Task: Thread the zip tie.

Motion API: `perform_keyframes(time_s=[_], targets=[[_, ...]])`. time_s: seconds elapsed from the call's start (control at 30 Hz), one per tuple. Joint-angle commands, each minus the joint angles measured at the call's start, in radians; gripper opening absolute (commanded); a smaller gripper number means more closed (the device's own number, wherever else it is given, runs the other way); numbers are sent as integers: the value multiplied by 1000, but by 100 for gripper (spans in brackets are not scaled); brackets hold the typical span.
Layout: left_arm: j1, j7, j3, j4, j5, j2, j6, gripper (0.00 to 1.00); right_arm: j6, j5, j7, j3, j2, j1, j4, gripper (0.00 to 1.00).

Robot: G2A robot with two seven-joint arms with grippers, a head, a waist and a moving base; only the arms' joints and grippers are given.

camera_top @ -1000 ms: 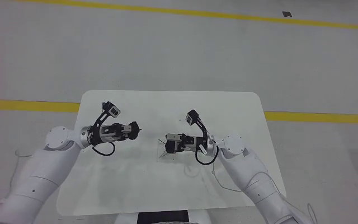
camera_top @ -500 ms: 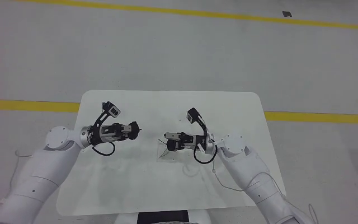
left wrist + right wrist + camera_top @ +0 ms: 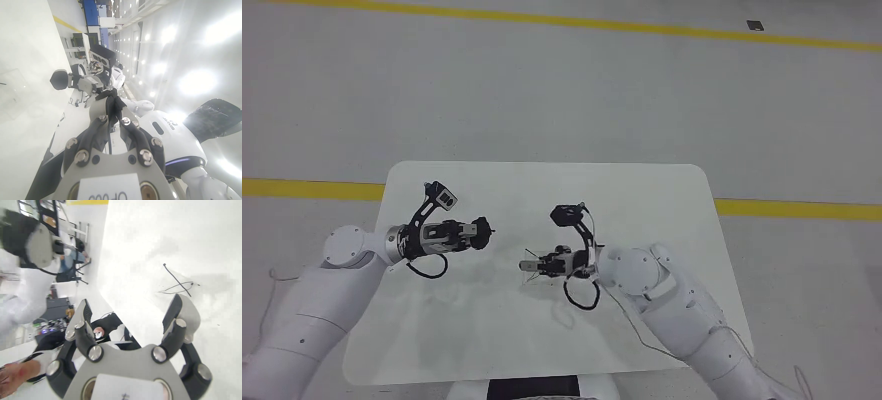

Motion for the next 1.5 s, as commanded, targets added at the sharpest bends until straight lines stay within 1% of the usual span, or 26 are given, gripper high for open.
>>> perform_keyframes(time_s=[0.0, 0.27, 0.3, 0.33, 0.47, 0.67, 0.77, 0.83, 0.97, 1.0, 1.33, 1.47], targets=[[0, 0, 0, 0, 0, 0, 0, 0, 5, -20, -4, -7, -1, 1, -1, 100], [0, 0, 0, 0, 0, 0, 0, 0, 5, -20, -4, -7, -1, 1, -1, 100], [0, 0, 0, 0, 0, 0, 0, 0, -5, -41, -9, -14, -1, 0, -2, 100], [0, 0, 0, 0, 0, 0, 0, 0, -10, -74, 0, -27, 0, 4, -5, 100], [0, 0, 0, 0, 0, 0, 0, 0, 20, -187, 53, -82, -8, 49, -26, 100], [0, 0, 0, 0, 0, 0, 0, 0, 61, -294, 114, -168, -31, 123, -27, 100], [0, 0, 0, 0, 0, 0, 0, 0, 90, -359, 144, -226, -49, 164, 0, 100], [0, 0, 0, 0, 0, 0, 0, 0, 112, -375, 147, -258, -64, 186, 26, 100], [0, 0, 0, 0, 0, 0, 0, 0, 129, -388, 142, -297, -86, 210, 71, 100], [0, 0, 0, 0, 0, 0, 0, 0, 136, -396, 137, -300, -88, 211, 74, 100], [0, 0, 0, 0, 0, 0, 0, 0, 136, -396, 137, -300, -88, 211, 74, 100], [0, 0, 0, 0, 0, 0, 0, 0, 108, -410, 109, -301, -89, 197, 93, 100]])
